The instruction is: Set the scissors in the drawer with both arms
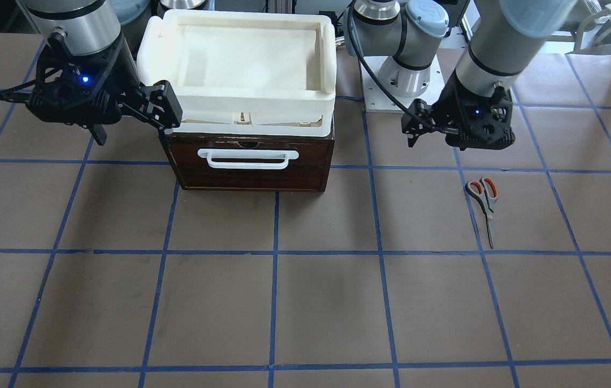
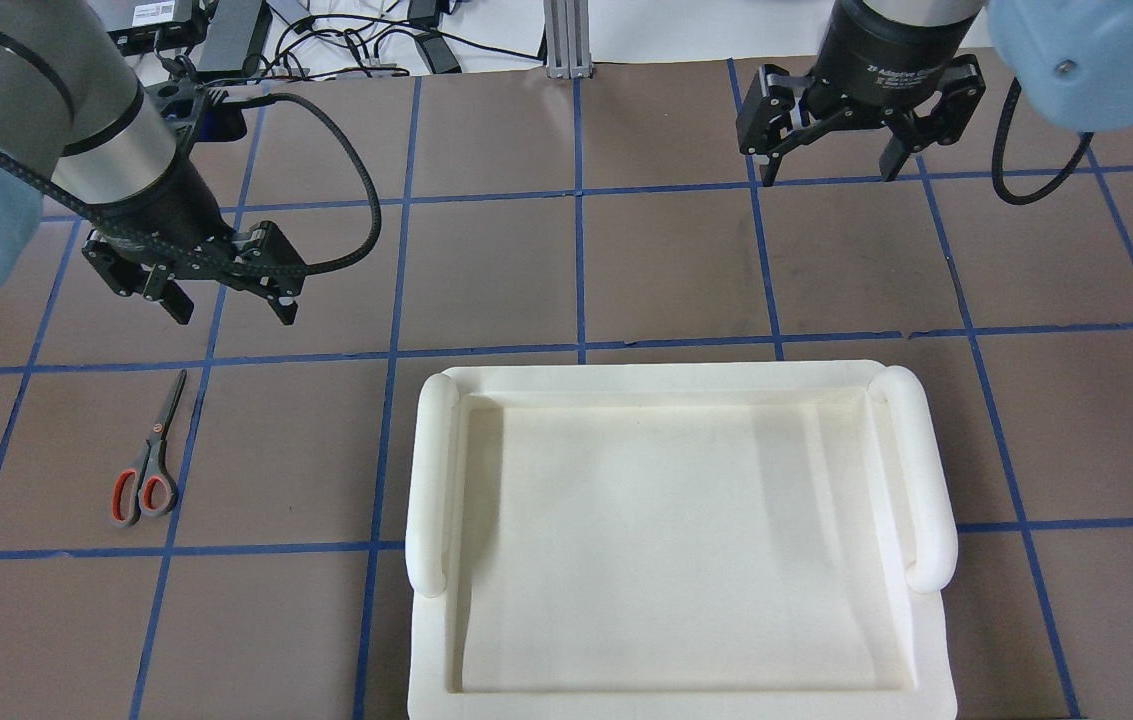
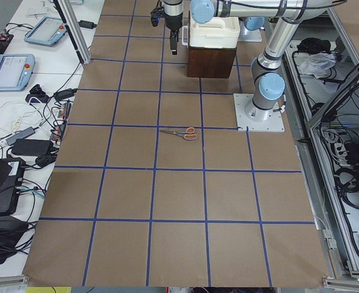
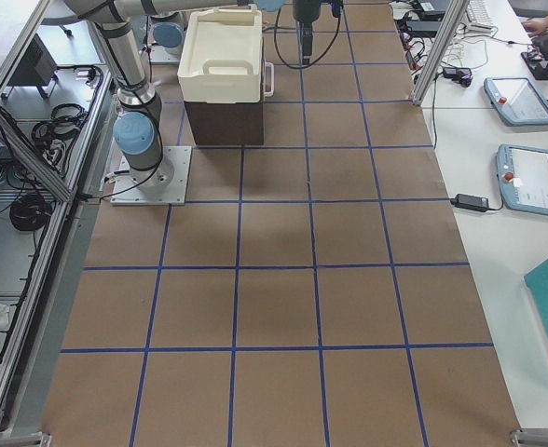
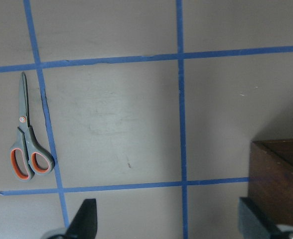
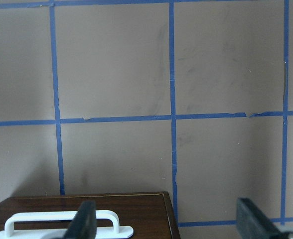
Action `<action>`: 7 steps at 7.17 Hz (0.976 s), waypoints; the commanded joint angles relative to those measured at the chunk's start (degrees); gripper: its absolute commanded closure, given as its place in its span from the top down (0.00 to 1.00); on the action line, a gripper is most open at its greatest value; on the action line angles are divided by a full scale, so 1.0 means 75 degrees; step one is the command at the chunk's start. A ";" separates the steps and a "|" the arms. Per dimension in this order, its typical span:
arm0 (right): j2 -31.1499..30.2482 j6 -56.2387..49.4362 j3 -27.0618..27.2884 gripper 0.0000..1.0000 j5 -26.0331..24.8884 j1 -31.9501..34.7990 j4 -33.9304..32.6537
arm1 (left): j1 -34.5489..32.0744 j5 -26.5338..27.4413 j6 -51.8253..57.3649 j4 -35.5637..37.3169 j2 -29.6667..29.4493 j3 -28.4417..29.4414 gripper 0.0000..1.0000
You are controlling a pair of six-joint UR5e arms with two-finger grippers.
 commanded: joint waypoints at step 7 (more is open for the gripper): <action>0.1102 0.8119 0.0086 1.00 -0.0664 0.1286 -0.0088 | 0.2281 0.0726 0.2480 0.2610 -0.1997 -0.1427 0.90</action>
